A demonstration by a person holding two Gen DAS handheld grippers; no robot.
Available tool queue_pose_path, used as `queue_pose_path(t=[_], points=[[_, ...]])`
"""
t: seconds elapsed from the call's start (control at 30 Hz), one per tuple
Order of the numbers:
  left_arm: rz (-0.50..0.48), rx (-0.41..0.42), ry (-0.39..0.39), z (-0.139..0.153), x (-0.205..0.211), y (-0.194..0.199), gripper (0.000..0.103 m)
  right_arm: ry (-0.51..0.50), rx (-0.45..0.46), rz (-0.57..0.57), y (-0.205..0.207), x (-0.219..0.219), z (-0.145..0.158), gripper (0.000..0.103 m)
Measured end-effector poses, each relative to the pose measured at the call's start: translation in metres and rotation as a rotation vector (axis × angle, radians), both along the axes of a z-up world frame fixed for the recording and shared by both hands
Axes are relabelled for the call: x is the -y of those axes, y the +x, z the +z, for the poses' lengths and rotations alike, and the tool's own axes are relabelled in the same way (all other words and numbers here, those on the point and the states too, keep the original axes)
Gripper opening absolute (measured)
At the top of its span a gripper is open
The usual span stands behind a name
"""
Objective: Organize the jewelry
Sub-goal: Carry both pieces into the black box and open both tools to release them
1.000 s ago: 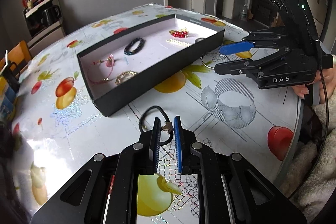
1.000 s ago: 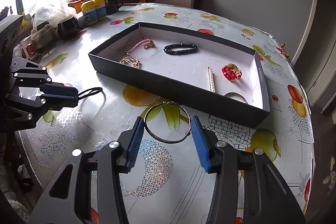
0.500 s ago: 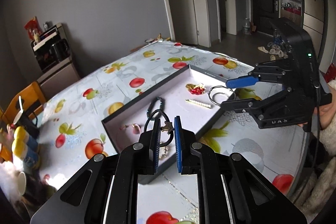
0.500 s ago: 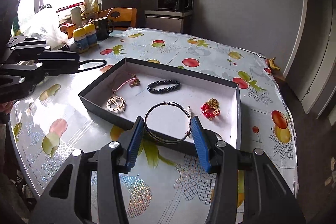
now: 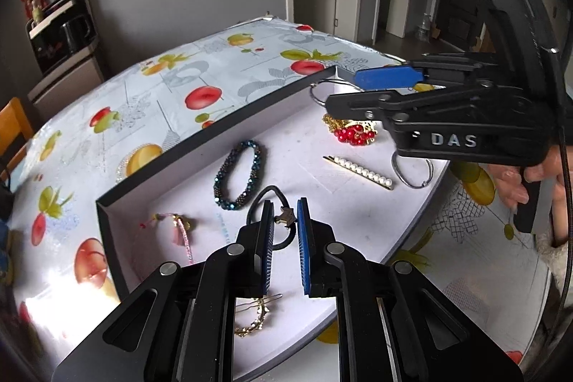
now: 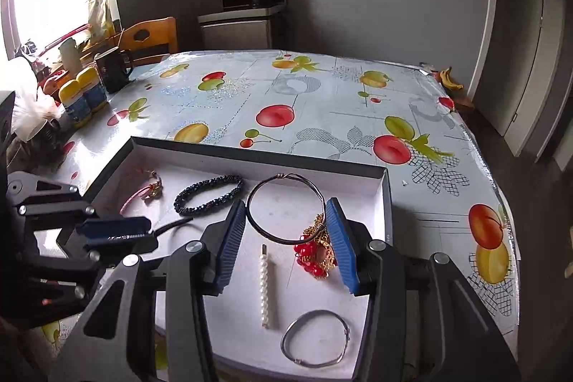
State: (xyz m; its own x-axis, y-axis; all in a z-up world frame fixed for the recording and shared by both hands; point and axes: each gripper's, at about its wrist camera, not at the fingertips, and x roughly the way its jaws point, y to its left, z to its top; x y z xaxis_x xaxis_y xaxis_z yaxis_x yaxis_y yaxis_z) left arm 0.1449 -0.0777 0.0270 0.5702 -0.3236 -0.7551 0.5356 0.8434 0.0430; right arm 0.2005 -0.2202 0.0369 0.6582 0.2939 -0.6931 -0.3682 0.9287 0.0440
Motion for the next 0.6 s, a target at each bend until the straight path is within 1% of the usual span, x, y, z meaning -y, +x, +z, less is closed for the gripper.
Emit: queue_pose_path(t=[0.07, 0.2, 0.33, 0.47, 0.6], points=[[-0.004, -0.012, 0.0, -0.007, 0.001, 0.001, 0.013, -0.005, -0.029, -0.009, 0.01, -0.006, -0.008, 0.046], [-0.007, -0.038, -0.024, -0.017, -0.002, 0.004, 0.013, -0.069, -0.065, -0.031, 0.019, -0.021, -0.02, 0.047], [-0.025, -0.057, -0.01, -0.023, -0.001, 0.002, 0.013, -0.088, -0.065, -0.038, 0.019, -0.025, -0.024, 0.047], [-0.026, -0.067, -0.025, -0.023, -0.003, 0.003, 0.013, -0.106, -0.058, -0.034, 0.017, -0.028, -0.028, 0.047], [-0.018, -0.063, -0.021, -0.024, -0.005, 0.004, 0.015, -0.12, -0.06, -0.019, 0.015, -0.035, -0.033, 0.047]])
